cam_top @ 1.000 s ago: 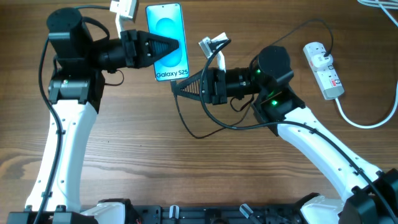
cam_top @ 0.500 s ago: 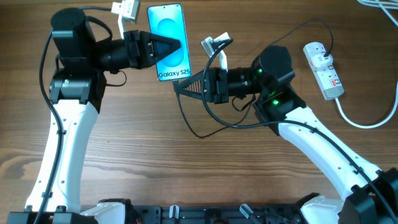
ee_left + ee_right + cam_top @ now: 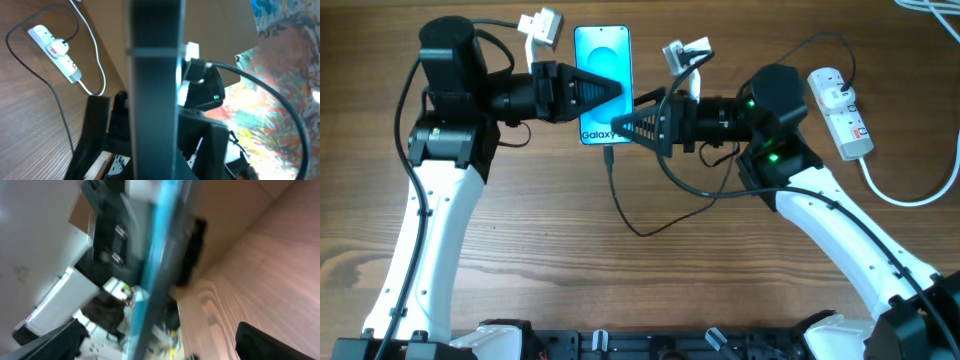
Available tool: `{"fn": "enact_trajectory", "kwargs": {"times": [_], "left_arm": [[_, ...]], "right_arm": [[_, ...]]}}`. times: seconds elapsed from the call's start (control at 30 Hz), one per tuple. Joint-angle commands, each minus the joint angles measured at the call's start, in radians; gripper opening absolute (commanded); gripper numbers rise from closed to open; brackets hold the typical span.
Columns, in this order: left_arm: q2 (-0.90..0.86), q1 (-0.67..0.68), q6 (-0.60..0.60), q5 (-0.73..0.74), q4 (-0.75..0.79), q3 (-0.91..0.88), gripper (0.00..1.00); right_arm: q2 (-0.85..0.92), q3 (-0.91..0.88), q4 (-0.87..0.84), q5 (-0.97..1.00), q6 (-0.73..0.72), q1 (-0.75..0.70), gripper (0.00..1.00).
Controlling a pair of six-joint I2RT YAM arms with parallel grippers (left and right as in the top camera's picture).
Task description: Plug charger to phone and switch on socket
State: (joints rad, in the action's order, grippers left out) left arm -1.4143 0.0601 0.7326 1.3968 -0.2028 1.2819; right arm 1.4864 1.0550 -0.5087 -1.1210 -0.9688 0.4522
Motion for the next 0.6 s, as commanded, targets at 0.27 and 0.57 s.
{"fn": "enact_trajectory", "kwargs": {"times": [0.27,0.57], "left_arm": [[0.021,0.000,-0.049,-0.004,0.003,-0.001,0.04],[0.021,0.000,-0.049,-0.004,0.003,-0.001,0.04]], "right_arm": [[-0.003,0.016,0.286,-0.276,0.320,0.015,0.77],[-0.003,0.016,0.231,-0.102,0.182,0.060,0.37]]}}
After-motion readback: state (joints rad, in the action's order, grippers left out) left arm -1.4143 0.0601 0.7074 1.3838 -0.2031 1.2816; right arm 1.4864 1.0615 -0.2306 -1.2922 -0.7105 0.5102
